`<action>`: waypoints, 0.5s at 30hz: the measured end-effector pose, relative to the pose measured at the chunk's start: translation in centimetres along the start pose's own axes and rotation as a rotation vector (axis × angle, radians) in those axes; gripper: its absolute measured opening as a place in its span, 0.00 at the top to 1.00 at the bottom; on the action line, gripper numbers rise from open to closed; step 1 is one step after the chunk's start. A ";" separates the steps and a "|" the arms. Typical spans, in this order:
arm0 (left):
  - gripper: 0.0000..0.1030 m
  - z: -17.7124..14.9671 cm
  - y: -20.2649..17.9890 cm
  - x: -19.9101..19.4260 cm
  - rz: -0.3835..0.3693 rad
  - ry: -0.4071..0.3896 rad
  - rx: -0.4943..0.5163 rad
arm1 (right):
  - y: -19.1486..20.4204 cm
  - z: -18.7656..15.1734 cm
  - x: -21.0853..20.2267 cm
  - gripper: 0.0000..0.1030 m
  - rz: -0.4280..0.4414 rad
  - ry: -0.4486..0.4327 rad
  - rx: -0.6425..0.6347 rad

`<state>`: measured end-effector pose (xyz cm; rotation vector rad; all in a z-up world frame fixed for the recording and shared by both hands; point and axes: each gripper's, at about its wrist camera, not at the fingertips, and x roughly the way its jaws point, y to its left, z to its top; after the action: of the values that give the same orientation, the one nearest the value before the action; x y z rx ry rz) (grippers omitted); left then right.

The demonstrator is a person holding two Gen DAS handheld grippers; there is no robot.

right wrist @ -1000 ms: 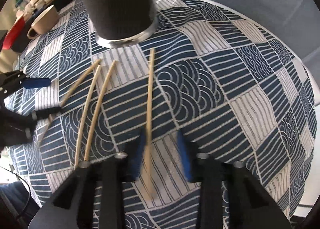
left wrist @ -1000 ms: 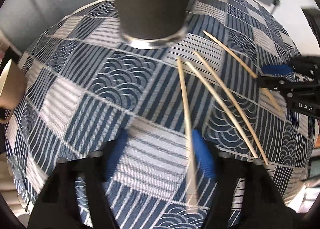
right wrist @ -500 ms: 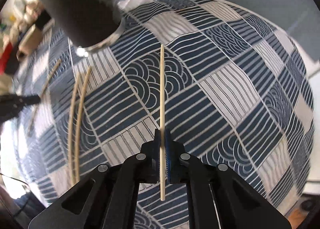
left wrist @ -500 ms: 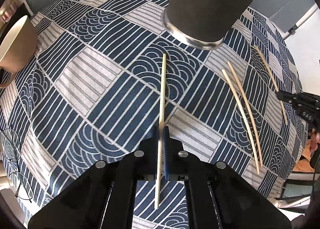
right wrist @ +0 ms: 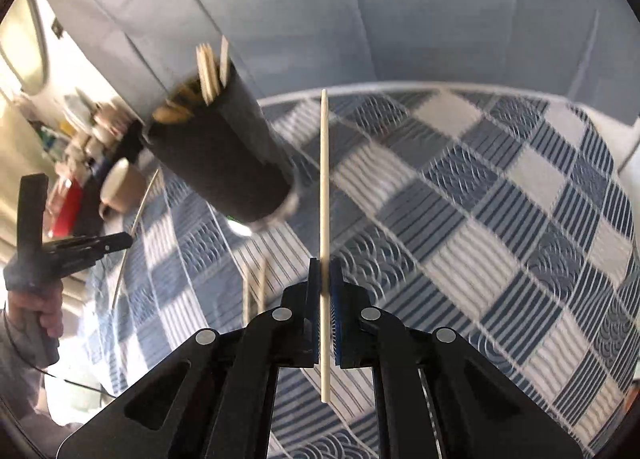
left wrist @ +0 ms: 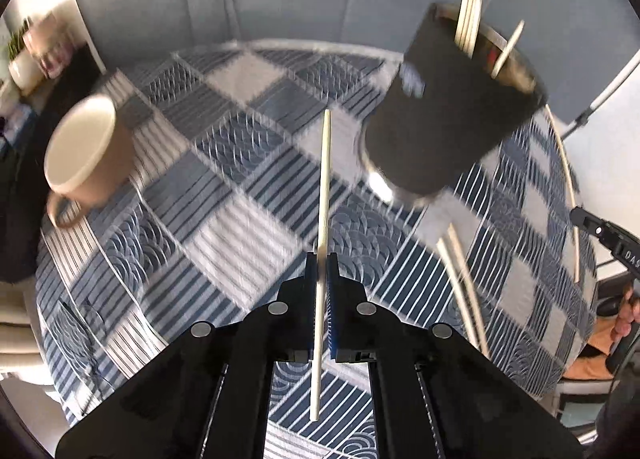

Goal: Organize utensils
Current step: 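Raise both held sticks upright over the black holder's opening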

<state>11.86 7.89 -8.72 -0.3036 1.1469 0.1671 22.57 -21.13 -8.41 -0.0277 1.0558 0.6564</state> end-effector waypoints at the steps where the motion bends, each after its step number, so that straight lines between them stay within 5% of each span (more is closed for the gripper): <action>1: 0.95 0.6 -0.1 -0.6 0.006 -0.018 0.007 | 0.1 0.6 -0.3 0.96 0.021 -0.002 0.002; 15: 0.95 8.3 -4.5 -7.2 -0.080 -0.197 0.070 | 4.9 8.6 -4.2 0.96 0.162 -0.199 -0.031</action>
<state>17.46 6.50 1.63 -0.2643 0.9422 0.0842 25.58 -16.40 0.81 0.0956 0.8615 0.8048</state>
